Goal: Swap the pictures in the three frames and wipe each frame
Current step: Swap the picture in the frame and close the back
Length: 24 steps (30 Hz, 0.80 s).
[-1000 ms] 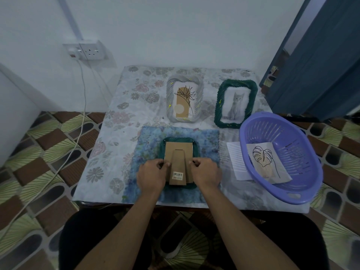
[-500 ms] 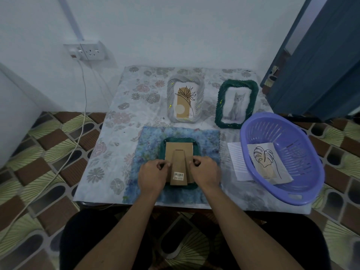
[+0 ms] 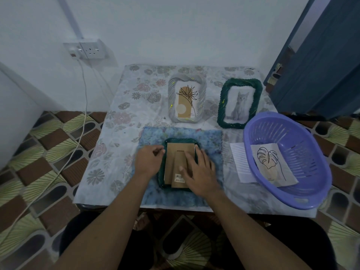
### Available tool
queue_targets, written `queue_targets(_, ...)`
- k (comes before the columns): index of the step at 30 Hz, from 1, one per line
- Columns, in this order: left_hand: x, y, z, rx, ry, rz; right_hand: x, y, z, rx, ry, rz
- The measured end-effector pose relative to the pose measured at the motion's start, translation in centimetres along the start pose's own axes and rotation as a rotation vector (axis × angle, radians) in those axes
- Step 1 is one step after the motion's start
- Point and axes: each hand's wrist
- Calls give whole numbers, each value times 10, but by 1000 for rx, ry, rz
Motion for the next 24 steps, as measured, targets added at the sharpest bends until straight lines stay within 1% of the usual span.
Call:
queue_targets(2,4,1,-7,-65,-11,-22,0,-1,0,-4,-8,9)
queue_targets(6,6,3,-12,-195,53,-171,1,-3,-3,31,-52,-52)
queue_targets(9,6,5,-5,-273,105,-261,1,-4,-1,106,-90,-150)
queue_targets(11,5,7,0,-287,117,-287,0,-5,-2,148,-123,-174)
queue_targets(13,2,7,3,-309,138,-260,-1,-6,-2,160,-129,-161)
queue_targets(17,-3,5,6,-339,211,-114,-2,-9,-3,156,-123,-126)
queue_targets(19,-4,5,6,-351,231,-78,-4,-11,-3,172,-132,-112)
queue_targets(24,-6,6,9,-387,165,-118,-8,-11,-3,156,-141,-78)
Point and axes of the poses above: each hand's wrist, its own z-axis away from the middle knuckle, its own y-axis out of the back of the hand, x = y × z, and after that the axes turned 4 degrees about y, right-handed
